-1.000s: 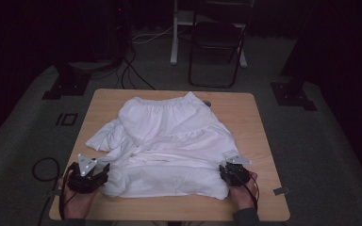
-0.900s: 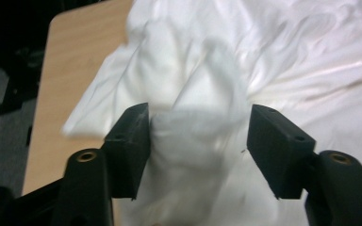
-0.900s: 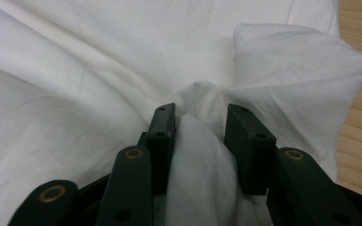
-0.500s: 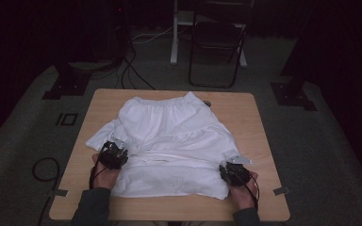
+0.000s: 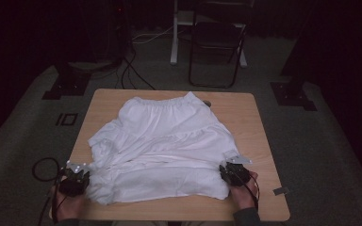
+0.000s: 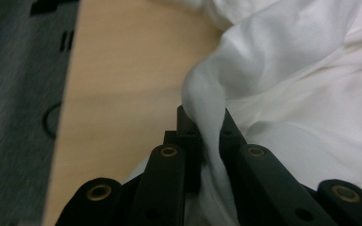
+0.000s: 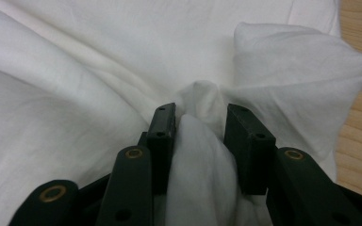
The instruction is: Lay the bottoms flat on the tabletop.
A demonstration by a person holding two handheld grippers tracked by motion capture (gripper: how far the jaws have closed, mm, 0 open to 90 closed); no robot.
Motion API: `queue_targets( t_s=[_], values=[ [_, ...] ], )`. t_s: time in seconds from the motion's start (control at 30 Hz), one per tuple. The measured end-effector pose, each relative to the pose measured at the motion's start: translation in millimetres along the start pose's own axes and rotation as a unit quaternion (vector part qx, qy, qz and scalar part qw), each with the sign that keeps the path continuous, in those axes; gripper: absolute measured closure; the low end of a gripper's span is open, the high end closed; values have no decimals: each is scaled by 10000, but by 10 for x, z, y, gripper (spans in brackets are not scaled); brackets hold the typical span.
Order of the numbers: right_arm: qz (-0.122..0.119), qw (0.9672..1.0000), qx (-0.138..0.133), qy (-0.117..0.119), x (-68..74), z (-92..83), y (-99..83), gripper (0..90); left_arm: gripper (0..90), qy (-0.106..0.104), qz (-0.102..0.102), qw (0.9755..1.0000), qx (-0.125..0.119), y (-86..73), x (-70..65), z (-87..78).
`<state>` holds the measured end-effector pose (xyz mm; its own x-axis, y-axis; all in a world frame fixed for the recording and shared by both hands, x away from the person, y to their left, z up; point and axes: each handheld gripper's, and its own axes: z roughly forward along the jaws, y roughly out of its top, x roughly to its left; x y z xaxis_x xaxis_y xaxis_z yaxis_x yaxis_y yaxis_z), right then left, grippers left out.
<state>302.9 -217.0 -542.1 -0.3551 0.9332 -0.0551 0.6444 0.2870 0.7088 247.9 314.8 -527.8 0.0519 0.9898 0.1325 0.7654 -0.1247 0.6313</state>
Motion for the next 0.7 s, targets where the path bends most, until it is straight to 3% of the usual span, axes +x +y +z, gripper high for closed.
queue_targets(
  t_s=[0.27,0.37,0.53,0.7],
  values=[
    [9,10000,80,-4,-43,-38,-19,643,853,230,-334,9991,121,-267,193,-188],
    [6,9999,155,-19,-73,-84,-49,644,835,193,-220,9995,74,-282,173,-240],
    [45,9995,305,-29,-114,-186,-117,644,587,-2,24,9996,-291,-167,65,-354],
    [84,9985,527,158,-137,-280,-139,660,470,-162,320,9965,-754,85,-121,-477]
  ],
)
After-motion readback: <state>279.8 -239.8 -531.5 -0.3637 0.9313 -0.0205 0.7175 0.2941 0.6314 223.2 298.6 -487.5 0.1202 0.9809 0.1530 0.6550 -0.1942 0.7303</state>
